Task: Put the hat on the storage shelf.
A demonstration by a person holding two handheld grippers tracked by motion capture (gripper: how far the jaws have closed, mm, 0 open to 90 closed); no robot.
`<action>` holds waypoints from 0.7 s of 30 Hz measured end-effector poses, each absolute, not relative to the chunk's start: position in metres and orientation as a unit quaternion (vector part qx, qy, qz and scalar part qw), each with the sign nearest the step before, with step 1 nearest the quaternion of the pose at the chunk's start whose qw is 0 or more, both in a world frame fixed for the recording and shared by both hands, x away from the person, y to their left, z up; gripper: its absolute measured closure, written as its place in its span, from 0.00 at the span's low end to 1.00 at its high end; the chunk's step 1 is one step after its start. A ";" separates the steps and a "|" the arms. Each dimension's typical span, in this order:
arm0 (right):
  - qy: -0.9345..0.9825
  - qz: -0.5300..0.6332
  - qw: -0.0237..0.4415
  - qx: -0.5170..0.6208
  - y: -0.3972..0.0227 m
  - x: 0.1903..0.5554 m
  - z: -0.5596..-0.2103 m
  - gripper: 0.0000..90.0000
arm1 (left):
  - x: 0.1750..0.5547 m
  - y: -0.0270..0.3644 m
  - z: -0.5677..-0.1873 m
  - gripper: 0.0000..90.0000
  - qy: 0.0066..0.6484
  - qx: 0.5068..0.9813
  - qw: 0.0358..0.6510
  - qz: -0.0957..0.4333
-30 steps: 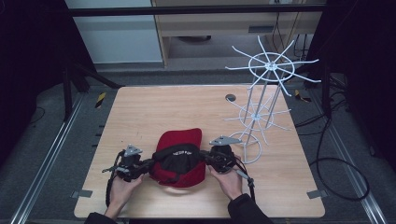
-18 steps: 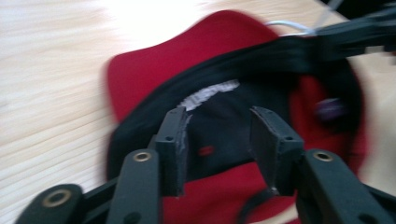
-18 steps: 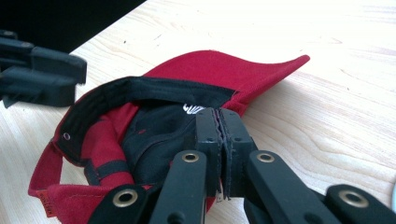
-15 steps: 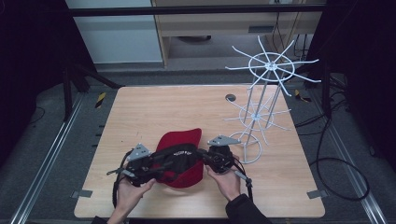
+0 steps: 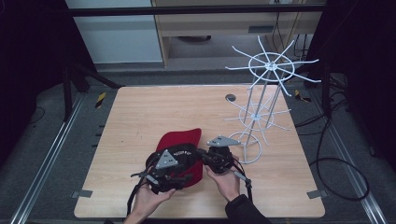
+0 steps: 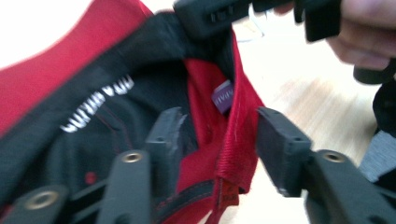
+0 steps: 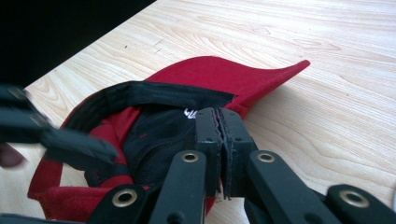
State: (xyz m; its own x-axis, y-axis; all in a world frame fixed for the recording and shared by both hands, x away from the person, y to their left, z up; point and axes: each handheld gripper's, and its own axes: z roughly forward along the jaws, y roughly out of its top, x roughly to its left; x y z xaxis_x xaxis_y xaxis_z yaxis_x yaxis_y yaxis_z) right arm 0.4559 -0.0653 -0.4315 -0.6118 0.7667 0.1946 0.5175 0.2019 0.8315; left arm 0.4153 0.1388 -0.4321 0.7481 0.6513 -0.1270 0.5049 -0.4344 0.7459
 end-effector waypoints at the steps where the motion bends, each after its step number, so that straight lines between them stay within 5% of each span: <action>1: 0.764 0.472 0.130 0.420 -0.065 0.455 -0.431 0.98 | 0.416 0.138 -0.435 0.63 0.344 0.844 0.404 0.085; 2: 0.766 0.472 0.132 0.416 -0.065 0.455 -0.431 0.97 | 0.418 0.137 -0.438 0.75 0.345 0.845 0.403 0.068; 5: 0.768 0.470 0.130 0.415 -0.064 0.455 -0.432 0.97 | 0.419 0.138 -0.440 0.91 0.347 0.844 0.406 0.056; 21: 0.767 0.511 0.148 0.357 -0.088 0.433 -0.421 0.61 | 0.424 0.174 -0.407 0.93 0.374 0.790 0.478 0.085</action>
State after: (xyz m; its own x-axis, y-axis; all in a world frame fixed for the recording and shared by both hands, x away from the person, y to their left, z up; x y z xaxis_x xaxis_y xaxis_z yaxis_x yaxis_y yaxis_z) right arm 0.4328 -0.0877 -0.4215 -0.7011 0.6995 0.1386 0.3972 0.2217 0.8905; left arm 0.4235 0.1738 -0.4067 0.7052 0.6730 -0.2231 0.5104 -0.2635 0.8185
